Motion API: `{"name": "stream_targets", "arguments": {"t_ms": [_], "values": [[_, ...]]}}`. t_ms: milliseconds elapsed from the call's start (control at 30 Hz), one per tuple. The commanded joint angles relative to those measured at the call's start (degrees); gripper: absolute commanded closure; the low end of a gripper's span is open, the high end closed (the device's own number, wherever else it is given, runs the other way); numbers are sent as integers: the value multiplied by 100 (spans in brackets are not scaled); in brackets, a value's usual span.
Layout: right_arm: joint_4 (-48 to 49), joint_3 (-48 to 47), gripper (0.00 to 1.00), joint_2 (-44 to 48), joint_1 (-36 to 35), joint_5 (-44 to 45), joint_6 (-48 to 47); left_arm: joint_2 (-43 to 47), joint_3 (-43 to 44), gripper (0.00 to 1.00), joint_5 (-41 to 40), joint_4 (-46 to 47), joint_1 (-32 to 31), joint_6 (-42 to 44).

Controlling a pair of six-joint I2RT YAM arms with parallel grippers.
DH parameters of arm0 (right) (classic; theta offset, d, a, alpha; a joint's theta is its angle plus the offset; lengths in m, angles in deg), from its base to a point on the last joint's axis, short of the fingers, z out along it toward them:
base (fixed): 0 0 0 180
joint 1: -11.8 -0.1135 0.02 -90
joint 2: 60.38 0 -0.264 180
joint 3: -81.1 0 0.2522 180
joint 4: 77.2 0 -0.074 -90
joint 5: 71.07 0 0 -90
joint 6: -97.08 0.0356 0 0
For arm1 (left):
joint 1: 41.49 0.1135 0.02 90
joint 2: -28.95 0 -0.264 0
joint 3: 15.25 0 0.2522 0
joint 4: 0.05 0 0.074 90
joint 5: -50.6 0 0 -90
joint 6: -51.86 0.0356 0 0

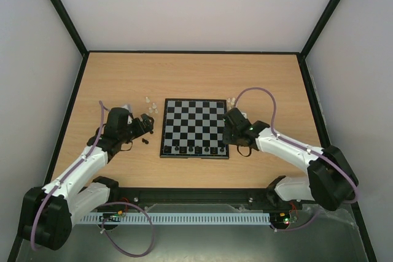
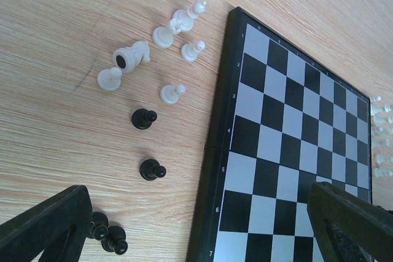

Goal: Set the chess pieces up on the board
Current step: Pick up the chess piece at the center of the board, then place the chess piece on the chessboard.

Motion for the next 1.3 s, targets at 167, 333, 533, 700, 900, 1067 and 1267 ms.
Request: {"name": "stream_targets", "arguments": {"t_ms": [167, 333, 533, 700, 900, 1067, 1267], "values": [[-344, -455, 98, -747, -386, 157, -76, 56, -127, 1, 7, 116, -22, 15], [-336, -609, 98, -1022, -542, 211, -103, 64, -163, 1, -10, 133, -24, 16], [-360, -722, 98, -1266, -689, 247, -96, 48, -186, 1, -10, 161, -25, 16], [-408, -737, 98, -1382, -791, 321, -73, 25, -212, 1, 7, 196, -23, 16], [-449, -701, 96, -1381, -853, 366, -32, 33, -254, 1, 16, 222, -23, 1], [-548, -689, 96, -1331, -865, 423, -9, 57, -264, 1, 16, 222, -28, 1], [-610, -676, 96, -1281, -917, 435, 5, 52, -277, 1, 25, 238, -23, -9]]}}
